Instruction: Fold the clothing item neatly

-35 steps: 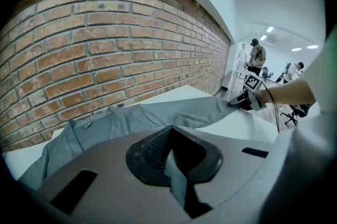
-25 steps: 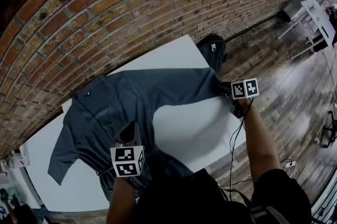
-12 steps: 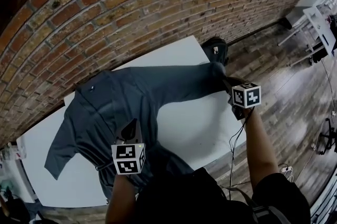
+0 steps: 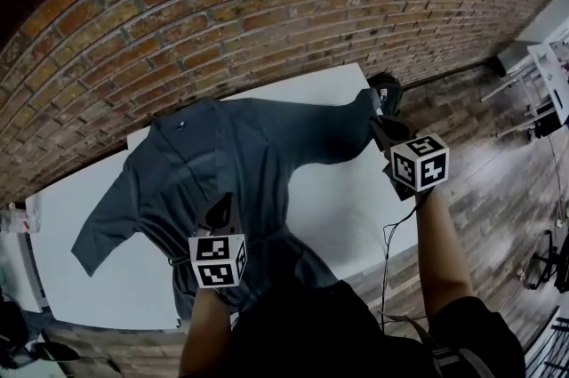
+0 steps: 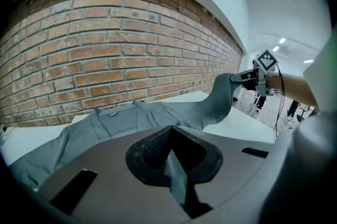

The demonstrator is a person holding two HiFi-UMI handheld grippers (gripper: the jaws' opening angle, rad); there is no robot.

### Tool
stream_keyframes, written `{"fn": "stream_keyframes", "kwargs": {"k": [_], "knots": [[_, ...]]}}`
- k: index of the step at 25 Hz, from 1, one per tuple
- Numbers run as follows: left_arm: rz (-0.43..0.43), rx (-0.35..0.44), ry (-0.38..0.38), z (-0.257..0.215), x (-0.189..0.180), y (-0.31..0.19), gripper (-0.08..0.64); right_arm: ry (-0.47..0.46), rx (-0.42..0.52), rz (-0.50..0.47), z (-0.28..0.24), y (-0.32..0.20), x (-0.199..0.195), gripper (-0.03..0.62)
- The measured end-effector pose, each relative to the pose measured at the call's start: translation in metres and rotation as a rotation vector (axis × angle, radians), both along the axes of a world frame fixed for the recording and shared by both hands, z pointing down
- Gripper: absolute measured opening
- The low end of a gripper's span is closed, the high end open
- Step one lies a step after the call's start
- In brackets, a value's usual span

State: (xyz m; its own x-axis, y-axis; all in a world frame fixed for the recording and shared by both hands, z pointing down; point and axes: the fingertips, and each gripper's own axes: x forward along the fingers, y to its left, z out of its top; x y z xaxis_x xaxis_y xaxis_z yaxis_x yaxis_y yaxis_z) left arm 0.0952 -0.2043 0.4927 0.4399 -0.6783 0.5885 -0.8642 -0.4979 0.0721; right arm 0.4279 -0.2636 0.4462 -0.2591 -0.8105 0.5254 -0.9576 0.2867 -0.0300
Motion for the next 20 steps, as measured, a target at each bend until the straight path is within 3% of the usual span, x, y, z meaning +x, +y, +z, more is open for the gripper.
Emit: {"fn": "stream_keyframes", "kwargs": {"k": [12,20], "knots": [[-0.18,0.003,0.024,0.001,-0.111,0.029,-0.009,0.038,0.06,-0.23,-0.023,-0.056,-0.199,0.021],[-0.282,-0.021,0.026,0.008,-0.191,0.05,-0.009,0.061,0.031,-0.317,0.011,-0.08,-0.334,0.021]]}}
